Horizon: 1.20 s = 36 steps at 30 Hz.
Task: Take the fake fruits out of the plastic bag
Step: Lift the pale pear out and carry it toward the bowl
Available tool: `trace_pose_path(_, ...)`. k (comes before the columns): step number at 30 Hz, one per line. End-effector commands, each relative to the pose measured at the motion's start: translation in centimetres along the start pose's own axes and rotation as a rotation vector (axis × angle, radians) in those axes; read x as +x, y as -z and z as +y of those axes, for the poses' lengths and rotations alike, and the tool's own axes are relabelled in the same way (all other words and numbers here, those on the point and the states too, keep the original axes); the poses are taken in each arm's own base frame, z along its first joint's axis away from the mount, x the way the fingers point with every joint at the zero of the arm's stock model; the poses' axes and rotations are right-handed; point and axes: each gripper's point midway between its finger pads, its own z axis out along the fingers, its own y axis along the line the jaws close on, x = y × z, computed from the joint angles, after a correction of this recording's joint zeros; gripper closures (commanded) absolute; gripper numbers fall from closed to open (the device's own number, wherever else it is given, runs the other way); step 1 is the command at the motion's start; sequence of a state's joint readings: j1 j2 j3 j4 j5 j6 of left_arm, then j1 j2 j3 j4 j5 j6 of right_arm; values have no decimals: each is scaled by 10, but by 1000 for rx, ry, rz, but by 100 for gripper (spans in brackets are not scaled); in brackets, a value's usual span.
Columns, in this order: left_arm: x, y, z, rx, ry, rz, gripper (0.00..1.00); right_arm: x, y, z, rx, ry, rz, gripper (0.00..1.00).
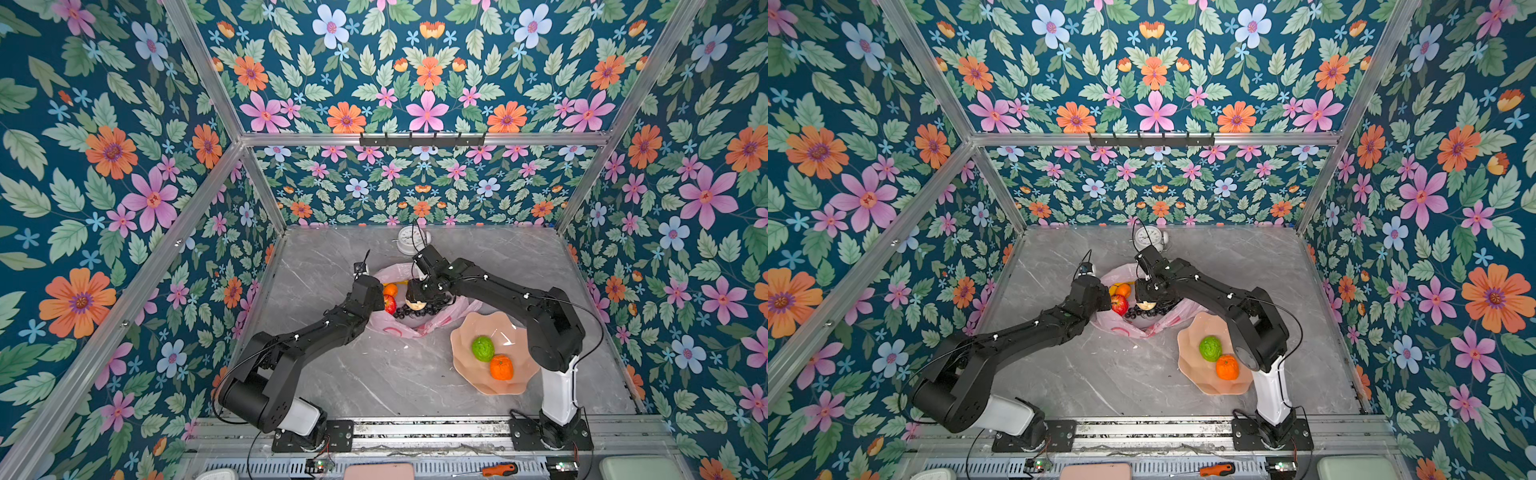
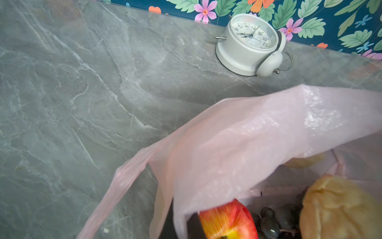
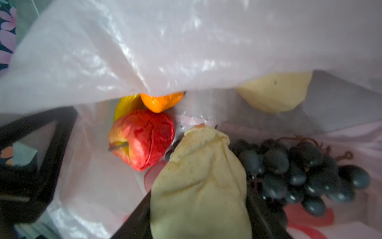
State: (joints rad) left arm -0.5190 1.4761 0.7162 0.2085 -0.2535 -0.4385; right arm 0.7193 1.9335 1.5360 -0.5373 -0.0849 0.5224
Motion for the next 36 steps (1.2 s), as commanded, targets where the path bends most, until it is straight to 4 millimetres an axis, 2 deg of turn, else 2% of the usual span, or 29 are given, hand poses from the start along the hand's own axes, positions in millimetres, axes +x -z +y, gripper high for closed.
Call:
trace_pose_path(1,-3,0,0,-3,0,-10,93,-7,18,13,-65,4,-116,42)
trace_pose_path(7,-2,-2,-1,1,-1,-4,93,20,58,10,-29,103,-263,44)
trace_pose_path(10,-1,-2,-1,1,1,-2,93,38,69,4,-8,155,-323,45)
trace_pose_path(15,-2,-2,-1,0,1,-4,93,65,84,-6,17,228,-418,45)
trace_pose_path(23,0,-4,-1,-2,0,0,93,89,111,-26,42,210,-517,46)
trace_pose_path(28,0,-4,0,-5,-1,-1,93,110,125,-44,109,187,-524,47)
trace_pose_path(36,1,-5,1,-15,-5,1,93,149,132,-64,163,184,-488,48)
